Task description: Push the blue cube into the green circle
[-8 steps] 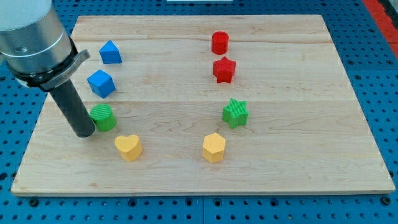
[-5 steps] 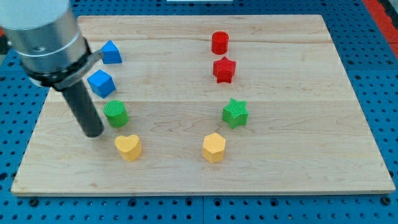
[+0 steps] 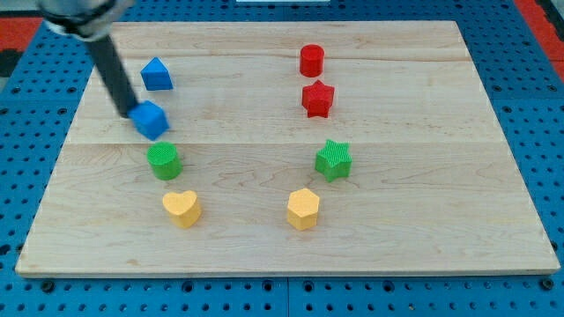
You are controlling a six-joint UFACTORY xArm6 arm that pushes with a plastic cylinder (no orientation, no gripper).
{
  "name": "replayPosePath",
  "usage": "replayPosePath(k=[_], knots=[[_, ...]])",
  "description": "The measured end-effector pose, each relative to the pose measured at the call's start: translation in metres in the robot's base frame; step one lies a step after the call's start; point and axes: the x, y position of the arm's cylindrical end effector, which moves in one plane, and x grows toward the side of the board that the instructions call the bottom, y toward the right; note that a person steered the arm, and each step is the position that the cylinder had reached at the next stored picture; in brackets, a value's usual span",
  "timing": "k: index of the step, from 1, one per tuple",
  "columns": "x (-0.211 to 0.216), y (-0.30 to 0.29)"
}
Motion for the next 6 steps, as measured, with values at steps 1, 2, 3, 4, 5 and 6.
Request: replayPosePath(k=[1, 2, 3, 4, 5, 6], knots=[[0.016, 0.022], [-0.028, 0.012], [-0.030, 0.071], [0.001, 0.059], [0.026, 0.070], [-0.015, 0.128]])
